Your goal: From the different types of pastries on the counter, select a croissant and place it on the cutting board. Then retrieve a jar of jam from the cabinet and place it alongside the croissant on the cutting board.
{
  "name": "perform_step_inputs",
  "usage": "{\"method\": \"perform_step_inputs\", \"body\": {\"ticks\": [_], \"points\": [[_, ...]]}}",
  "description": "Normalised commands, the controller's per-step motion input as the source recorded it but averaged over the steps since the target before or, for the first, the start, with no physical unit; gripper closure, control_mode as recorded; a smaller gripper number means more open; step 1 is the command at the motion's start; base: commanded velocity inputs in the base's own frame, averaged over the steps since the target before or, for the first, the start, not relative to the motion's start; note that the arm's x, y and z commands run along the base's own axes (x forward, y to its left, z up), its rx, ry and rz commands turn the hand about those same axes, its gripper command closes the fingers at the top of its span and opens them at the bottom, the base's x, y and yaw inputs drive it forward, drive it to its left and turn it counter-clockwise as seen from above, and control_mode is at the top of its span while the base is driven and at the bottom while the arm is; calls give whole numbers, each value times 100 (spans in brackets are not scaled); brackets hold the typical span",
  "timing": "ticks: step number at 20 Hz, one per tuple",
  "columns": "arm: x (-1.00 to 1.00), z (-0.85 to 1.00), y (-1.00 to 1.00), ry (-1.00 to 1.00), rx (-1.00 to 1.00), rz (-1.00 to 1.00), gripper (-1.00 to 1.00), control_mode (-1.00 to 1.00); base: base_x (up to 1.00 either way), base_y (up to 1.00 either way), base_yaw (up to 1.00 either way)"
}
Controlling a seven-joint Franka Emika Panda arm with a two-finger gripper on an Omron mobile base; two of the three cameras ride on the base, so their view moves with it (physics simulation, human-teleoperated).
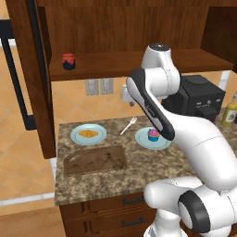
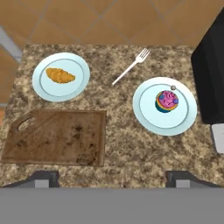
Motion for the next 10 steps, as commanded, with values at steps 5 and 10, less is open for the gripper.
{"method": "perform_step_inputs", "body": {"ticks": [5,10], "points": [[1,58,61,-5,8,8,-100,-100,0,0,0],[11,25,43,-13,17,14,-100,-100,0,0,0]]}}
